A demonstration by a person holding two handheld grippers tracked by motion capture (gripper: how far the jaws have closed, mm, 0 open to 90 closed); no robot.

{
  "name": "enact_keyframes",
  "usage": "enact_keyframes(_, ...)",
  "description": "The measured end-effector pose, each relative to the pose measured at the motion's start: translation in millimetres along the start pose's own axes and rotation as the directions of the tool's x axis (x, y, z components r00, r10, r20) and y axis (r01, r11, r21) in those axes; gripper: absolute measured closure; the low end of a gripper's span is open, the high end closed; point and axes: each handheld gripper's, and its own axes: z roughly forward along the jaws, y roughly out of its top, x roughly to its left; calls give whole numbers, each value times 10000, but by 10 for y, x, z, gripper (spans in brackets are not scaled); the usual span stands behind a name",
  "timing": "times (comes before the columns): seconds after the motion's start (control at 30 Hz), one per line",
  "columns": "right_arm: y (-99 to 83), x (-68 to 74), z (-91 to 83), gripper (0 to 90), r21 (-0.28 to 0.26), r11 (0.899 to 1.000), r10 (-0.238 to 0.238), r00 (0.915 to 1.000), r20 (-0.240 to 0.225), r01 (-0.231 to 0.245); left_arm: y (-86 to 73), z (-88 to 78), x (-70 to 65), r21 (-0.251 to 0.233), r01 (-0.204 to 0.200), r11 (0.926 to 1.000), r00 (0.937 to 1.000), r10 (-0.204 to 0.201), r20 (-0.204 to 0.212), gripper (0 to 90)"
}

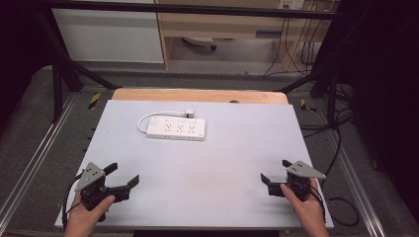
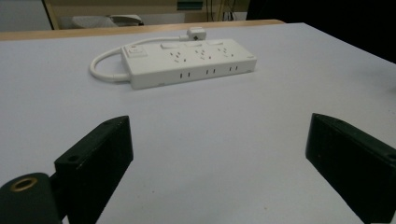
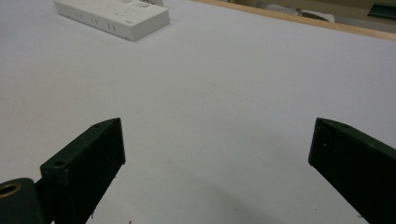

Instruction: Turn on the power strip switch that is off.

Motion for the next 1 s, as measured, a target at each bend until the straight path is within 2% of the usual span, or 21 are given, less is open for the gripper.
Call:
enact_keyframes(0.1, -2, 31, 9, 37, 124, 9997, -215, 9998, -1, 215, 86, -5, 12, -50, 105, 9999, 9999, -105, 66, 76)
enact_keyframes(0.2, 3, 53, 15, 37, 133, 9996, -256, 9997, -44, 257, 166, 8, 28, 65, -37, 10000, 10000, 37, -25, 76)
enact_keyframes(0.4, 7, 58, -5, 34, 72, 9997, -231, 9997, -73, 231, 323, 58, 9, 47, -16, 10000, 9999, 16, 119, 75)
enact_keyframes(0.43, 7, 57, -4, 34, 73, 9997, -233, 9997, -67, 233, 347, 77, 8, 17, 48, 10000, 9998, -48, 189, 75)
enact_keyframes(0.83, 15, 83, 22, 31, 99, 9997, -227, 9996, -147, 229, 589, 381, 20, 242, -404, 9989, 9986, 396, 345, 75)
enact_keyframes(1.0, 25, 112, 36, 31, 100, 9994, -343, 9992, -208, 345, 664, 490, 24, 109, -374, 9992, 9985, 369, 414, 74)
